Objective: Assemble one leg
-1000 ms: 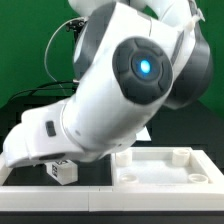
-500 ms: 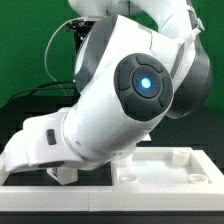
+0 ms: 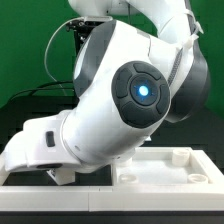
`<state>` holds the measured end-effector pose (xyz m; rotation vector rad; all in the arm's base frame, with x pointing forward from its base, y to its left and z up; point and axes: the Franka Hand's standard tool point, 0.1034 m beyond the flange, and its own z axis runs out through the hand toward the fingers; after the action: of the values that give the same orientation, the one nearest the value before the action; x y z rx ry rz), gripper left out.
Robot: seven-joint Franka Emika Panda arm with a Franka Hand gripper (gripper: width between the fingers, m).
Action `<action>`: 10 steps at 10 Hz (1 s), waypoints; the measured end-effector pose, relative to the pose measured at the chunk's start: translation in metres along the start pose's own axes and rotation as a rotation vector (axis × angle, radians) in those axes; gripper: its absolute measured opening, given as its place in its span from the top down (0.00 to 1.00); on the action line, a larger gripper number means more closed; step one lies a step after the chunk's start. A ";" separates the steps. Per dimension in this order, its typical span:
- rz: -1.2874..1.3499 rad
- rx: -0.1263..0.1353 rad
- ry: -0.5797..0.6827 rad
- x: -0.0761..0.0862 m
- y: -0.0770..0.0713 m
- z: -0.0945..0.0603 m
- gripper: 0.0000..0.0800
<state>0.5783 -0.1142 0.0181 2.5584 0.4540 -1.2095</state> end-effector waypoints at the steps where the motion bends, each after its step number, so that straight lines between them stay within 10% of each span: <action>1: 0.000 0.000 0.000 0.000 0.000 0.000 0.62; 6: 0.029 0.024 0.032 -0.043 0.003 -0.056 0.64; 10: 0.016 -0.059 0.414 -0.034 0.013 -0.075 0.64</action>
Offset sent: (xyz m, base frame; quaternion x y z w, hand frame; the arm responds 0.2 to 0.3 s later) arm 0.0006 0.0142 0.0582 0.0391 0.0315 -0.0168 0.9986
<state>0.6152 -0.1040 0.0924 2.7523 0.5433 -0.6439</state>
